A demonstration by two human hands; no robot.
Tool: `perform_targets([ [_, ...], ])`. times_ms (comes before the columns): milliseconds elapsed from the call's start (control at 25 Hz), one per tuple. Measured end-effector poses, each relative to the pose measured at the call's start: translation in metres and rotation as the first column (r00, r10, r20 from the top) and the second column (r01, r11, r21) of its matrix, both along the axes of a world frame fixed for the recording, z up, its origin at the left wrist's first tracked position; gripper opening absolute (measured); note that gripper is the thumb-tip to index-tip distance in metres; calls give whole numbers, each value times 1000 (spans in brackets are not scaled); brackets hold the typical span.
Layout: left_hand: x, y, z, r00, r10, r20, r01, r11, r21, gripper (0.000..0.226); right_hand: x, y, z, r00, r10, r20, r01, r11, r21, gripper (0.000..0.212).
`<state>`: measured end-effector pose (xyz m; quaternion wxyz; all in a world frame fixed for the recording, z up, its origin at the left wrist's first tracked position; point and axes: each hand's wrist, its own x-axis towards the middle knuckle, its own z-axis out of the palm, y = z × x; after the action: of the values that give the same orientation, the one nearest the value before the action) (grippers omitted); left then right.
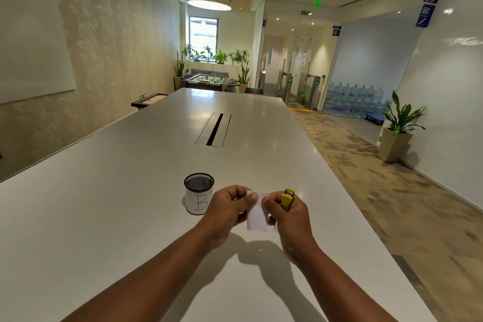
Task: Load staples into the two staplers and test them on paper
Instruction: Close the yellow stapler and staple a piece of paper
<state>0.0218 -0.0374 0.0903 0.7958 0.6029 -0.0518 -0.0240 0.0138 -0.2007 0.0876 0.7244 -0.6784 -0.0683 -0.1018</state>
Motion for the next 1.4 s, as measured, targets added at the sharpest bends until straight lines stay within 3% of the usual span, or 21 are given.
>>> perform_targets([
  [200,3,-6,1,993,84,-81,-90,994,-67,16,-2,4,2,999,39,3,-39,998,-47,11],
  [360,-1,-9,-1,972,230,54,-237,940,244,28,-5,10,3,999,43,-13,-43,999,8,12],
  [560,-2,-2,-3,954,261,145,-295,899,325,51,-10,16,4,998,70,-4,-70,997,20,18],
  [640,-1,2,-3,971,188,150,-227,921,317,49,-9,16,5,999,43,-2,-43,999,16,21],
  [720,-1,7,-4,995,22,97,-43,975,217,35,-7,13,4,1000,-2,13,2,1000,0,21],
  [800,-1,11,-5,997,-49,63,34,975,222,22,-6,11,4,999,-29,38,30,999,-29,20],
  [880,0,10,-7,994,25,104,-65,915,398,25,-6,11,3,998,-36,48,38,998,-40,19],
  [960,-2,5,-11,969,123,213,-226,789,571,34,-4,11,3,998,-38,46,40,998,-43,16],
  [1120,-4,5,-20,960,130,248,-248,805,539,45,-2,10,1,997,-57,43,60,997,-54,16],
  [1240,-3,11,-22,987,10,160,-91,860,501,32,-1,10,-2,993,-110,31,111,993,-41,15],
  [1320,-4,10,-23,992,-18,125,-54,837,544,31,0,9,-4,991,-129,24,130,991,-24,14],
  [1400,-6,5,-25,986,35,165,-131,776,617,39,2,9,-4,991,-136,9,136,991,1,14],
])
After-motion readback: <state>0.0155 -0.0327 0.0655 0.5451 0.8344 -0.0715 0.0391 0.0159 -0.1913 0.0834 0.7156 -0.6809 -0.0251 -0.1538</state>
